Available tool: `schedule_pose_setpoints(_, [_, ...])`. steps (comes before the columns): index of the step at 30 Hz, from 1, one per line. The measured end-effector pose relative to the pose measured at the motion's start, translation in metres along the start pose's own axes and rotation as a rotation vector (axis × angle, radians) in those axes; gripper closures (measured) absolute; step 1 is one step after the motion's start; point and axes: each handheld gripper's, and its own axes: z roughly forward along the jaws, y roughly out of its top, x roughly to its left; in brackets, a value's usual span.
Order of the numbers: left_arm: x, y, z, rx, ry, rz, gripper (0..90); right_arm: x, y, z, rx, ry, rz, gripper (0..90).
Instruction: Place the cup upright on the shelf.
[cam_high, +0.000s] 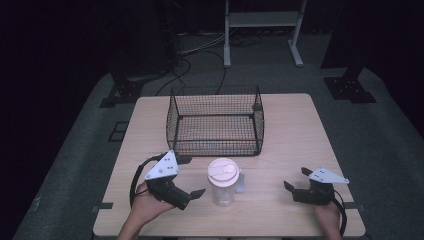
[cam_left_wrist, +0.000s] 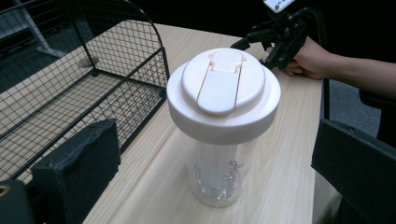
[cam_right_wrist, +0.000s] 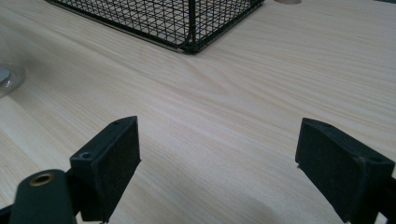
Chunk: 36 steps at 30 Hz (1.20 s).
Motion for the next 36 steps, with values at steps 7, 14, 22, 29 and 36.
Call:
schedule_pose_setpoints(7, [-0.002, 0.004, 0.006, 0.023, -0.011, 0.004, 0.3, 0.000, 0.000, 0.000, -0.001, 0.003, 0.000, 12.9])
schedule_pose_setpoints(14, [-0.003, 0.008, 0.011, 0.040, -0.027, 0.013, 0.3, 0.000, 0.000, 0.000, -0.002, 0.005, -0.001, 12.9])
schedule_pose_setpoints(22, [-0.003, 0.012, 0.020, 0.067, -0.045, 0.011, 0.3, -0.001, 0.000, 0.000, -0.005, 0.010, 0.000, 12.9])
schedule_pose_setpoints(29, [-0.002, 0.015, 0.026, 0.090, -0.056, 0.013, 0.3, -0.001, 0.000, 0.000, -0.004, 0.012, 0.000, 12.9])
schedule_pose_setpoints(36, [-0.003, 0.015, 0.035, 0.120, -0.067, 0.014, 0.3, -0.001, 0.000, -0.001, -0.018, 0.029, 0.002, 12.9])
